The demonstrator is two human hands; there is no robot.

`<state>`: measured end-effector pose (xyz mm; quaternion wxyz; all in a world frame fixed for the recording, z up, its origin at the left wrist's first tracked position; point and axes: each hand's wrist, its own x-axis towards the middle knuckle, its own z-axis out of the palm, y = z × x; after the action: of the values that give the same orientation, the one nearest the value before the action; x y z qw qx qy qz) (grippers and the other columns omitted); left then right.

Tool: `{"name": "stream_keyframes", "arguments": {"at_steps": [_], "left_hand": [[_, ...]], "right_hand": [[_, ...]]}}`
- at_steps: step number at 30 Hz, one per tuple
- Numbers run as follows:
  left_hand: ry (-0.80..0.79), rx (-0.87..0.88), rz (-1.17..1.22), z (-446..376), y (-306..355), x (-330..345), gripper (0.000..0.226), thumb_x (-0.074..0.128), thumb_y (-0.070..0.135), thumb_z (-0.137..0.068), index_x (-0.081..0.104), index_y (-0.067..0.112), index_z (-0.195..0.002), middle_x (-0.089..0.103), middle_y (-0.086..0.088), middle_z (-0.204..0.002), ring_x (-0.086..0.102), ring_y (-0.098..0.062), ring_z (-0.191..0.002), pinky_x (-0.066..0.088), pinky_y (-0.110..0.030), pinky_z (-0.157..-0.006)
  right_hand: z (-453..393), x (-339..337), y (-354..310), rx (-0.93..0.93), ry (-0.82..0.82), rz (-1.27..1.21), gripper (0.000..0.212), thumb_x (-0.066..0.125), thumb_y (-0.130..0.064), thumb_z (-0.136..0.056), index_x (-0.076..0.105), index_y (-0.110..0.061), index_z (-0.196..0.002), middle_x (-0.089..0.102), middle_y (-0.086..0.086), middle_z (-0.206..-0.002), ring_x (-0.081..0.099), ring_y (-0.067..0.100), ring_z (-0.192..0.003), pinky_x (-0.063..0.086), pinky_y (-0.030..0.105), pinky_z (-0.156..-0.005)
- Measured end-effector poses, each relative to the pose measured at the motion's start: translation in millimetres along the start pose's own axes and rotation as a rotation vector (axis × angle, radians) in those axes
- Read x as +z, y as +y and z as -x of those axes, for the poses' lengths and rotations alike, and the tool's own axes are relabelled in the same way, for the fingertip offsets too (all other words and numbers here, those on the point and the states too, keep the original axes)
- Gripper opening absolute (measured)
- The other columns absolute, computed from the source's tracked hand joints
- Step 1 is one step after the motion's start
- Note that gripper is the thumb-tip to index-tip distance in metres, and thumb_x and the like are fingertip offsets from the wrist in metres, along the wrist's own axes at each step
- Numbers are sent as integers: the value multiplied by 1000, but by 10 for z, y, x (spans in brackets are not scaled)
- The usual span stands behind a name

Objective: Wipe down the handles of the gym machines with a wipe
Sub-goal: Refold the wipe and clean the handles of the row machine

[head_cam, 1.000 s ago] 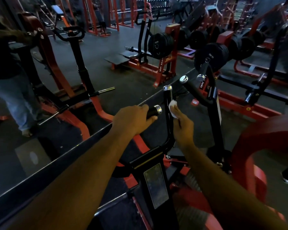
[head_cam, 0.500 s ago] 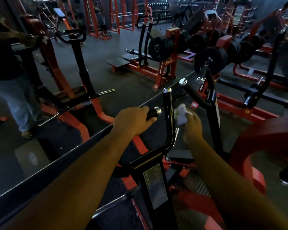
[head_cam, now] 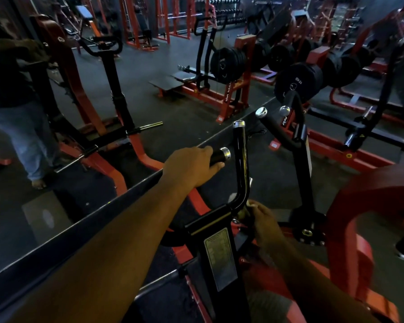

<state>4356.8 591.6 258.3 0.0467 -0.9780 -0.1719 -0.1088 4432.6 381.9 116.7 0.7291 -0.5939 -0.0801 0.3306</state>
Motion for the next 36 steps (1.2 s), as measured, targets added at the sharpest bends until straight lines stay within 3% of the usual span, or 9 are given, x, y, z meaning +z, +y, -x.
{"name": "stream_keyframes", "arguments": {"at_steps": [4, 8, 11, 14, 17, 23, 27, 31, 36], "left_hand": [[-16, -15, 6, -1, 4, -8, 54, 39, 69, -100, 54, 19, -116, 53, 2, -82, 52, -19, -72, 38, -37, -62], [-4, -6, -6, 9, 10, -13, 54, 39, 69, -100, 55, 19, -116, 62, -2, -87, 57, -22, -74, 39, -37, -62], [-7, 1, -20, 22, 10, -23, 56, 39, 69, -100, 55, 18, -117, 68, -6, -96, 66, -27, -83, 40, -37, -62], [-15, -3, -19, 37, 24, -39, 55, 40, 68, -100, 54, 18, -118, 68, -6, -98, 67, -28, -85, 38, -37, -63], [-31, 9, 8, 52, 13, -50, 53, 39, 66, -101, 52, 18, -120, 68, -7, -101, 66, -28, -88, 38, -38, -65], [-48, 76, 46, 139, -79, -70, 49, 39, 55, -105, 47, 17, -135, 65, -9, -120, 66, -31, -100, 40, -38, -69], [5, 106, -29, 414, -240, -40, 60, 34, 52, -107, 26, 20, -158, 56, -6, -138, 63, -30, -111, 44, -42, -79], [50, 67, 11, 854, -562, 34, 63, 33, 49, -108, 19, 21, -162, 51, -5, -134, 61, -27, -110, 48, -40, -74], [65, -16, 286, 1385, -816, 218, 67, 31, 52, -106, 1, 30, -162, 44, -6, -149, 64, -31, -110, 58, -47, -72]], "right_hand": [[33, -93, -207, -141, 201, 128, 29, 46, -4, -103, 59, -5, -77, 63, 6, -66, 60, 20, -64, 51, 31, -60], [-386, -37, -875, -537, 439, 494, 28, 49, -8, -103, 67, -7, -125, 71, 9, -120, 65, 18, -104, 55, 32, -90], [-612, 299, -1299, -926, 228, 1042, 51, 46, -1, -100, 48, -15, -149, 44, 6, -156, 39, 16, -145, 31, 26, -118], [-856, 326, -1194, -1170, -32, 1533, 56, 43, 2, -95, 46, -11, -149, 44, 11, -156, 34, 32, -148, 32, 48, -120], [-862, 141, -851, -1232, -99, 1762, 49, 42, -6, -90, 60, 0, -136, 54, 18, -147, 40, 40, -143, 35, 58, -115], [-87, -125, -86, -1039, -220, 1441, 55, 47, 0, -94, 53, -12, -147, 47, 2, -156, 32, 23, -151, 32, 53, -119], [404, 272, -375, -920, -21, 866, 52, 49, 10, -96, 57, -22, -136, 56, -34, -136, 57, -6, -125, 48, 24, -107], [255, 870, -808, -873, 334, 740, 46, 49, 5, -99, 59, -15, -139, 55, -7, -145, 41, -12, -135, 35, 18, -116], [66, 1549, -516, -810, 292, 853, 50, 47, 6, -97, 57, -13, -142, 44, 4, -157, 22, 8, -150, 32, 41, -122]]}}
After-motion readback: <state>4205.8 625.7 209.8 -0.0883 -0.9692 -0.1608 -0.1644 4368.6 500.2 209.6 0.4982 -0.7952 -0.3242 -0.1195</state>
